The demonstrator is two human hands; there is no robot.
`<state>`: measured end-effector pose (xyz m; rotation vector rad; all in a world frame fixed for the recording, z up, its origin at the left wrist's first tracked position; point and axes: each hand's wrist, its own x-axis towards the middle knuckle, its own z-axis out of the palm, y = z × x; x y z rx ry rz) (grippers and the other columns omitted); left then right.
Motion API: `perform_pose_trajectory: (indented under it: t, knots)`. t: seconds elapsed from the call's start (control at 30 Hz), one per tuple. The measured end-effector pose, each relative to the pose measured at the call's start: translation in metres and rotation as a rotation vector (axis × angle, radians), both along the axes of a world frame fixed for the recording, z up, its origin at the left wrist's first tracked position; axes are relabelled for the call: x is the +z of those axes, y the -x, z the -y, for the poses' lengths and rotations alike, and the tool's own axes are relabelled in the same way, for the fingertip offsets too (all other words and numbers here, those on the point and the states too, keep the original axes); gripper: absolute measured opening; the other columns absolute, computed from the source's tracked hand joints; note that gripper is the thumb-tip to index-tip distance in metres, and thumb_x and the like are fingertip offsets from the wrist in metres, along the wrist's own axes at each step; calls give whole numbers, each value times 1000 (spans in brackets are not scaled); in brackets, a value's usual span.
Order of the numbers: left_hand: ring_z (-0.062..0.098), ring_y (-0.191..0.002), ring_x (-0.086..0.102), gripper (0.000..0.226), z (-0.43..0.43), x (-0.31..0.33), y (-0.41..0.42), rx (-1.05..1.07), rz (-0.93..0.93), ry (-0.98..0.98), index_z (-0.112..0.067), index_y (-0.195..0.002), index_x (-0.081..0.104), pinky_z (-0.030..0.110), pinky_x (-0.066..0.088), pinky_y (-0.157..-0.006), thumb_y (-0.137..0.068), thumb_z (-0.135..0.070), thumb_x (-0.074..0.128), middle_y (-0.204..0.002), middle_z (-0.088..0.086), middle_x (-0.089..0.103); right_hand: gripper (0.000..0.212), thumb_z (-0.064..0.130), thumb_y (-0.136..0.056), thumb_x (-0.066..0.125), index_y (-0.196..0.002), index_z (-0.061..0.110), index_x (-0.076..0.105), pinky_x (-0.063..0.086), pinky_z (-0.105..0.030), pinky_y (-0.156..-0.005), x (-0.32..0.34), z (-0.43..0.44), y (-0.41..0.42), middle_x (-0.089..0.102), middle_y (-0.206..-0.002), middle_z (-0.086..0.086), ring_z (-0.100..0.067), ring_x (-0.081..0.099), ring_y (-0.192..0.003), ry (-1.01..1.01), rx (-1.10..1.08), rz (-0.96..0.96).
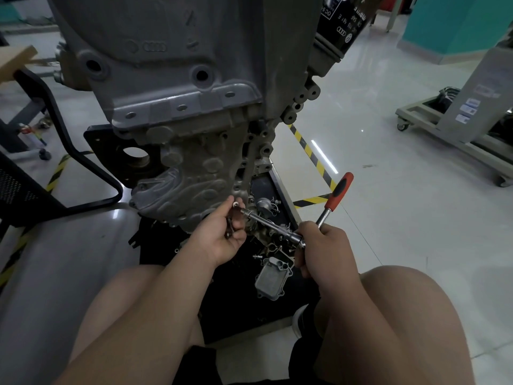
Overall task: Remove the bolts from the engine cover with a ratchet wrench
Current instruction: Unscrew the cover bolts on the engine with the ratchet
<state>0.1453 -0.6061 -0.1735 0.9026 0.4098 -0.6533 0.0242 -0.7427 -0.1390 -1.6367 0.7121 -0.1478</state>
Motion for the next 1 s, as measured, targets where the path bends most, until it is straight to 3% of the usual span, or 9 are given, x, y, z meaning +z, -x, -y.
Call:
perform_pose_trajectory:
  t: [0.17,0.37,0.47,0.57,0.7,0.87,1.0]
  knots:
    - [1,-34,38,22,-1,1,1,1,34,-19,-20,-84,63,15,24,-29,-98,-31,49,-63,-11,63,34,21,-91,47,-61,4,54,35,-18,-35,-1,1,0,54,-42,-9,-15,41,-31,-54,-10,20]
    - [2,-36,38,19,-2,-1,3,5,155,-145,-19,-87,65,14,25,-32,-98,-23,51,-65,-9,65,34,25,-94,44,-86,-3,62,35,-19,-34,-4,0,-2,52,-42,-7,-13,41,-31,-129,-44,62]
    - [2,-37,39,18,-1,-2,5,9,224,-217,-16,-88,65,14,25,-33,-98,-19,51,-65,-7,65,32,24,-94,44,-83,3,65,37,-20,-36,-7,1,-4,54,-45,-7,-14,44,-34,-177,-88,111]
    - [1,-36,38,20,-1,-1,6,15,185,-130,-17,-86,64,14,25,-33,-99,-20,50,-66,-7,64,36,26,-96,41,-80,6,66,38,-21,-36,-10,-1,-7,56,-48,-8,-15,47,-36,-227,-125,148]
    - [0,-36,36,23,-4,3,1,37,206,-51,-18,-83,62,13,24,-32,-100,-24,47,-66,-10,61,38,28,-99,40,-79,5,63,37,-22,-36,-16,-14,-10,54,-47,-8,-17,44,-36,-508,-179,149]
    - [1,-38,36,21,-3,1,-1,119,338,-155,-14,-85,64,13,25,-34,-99,-16,48,-68,-7,62,31,30,-100,45,-83,10,61,37,-21,-42,-25,-26,-10,52,-50,-4,-13,43,-38,-981,-266,108]
    - [1,-38,36,21,5,7,0,163,336,-83,-13,-84,60,13,27,-35,-100,-17,47,-63,-6,62,33,28,-101,41,-75,13,56,36,-18,-40,-27,-30,-10,49,-49,-2,-12,40,-36,-1158,-298,115]
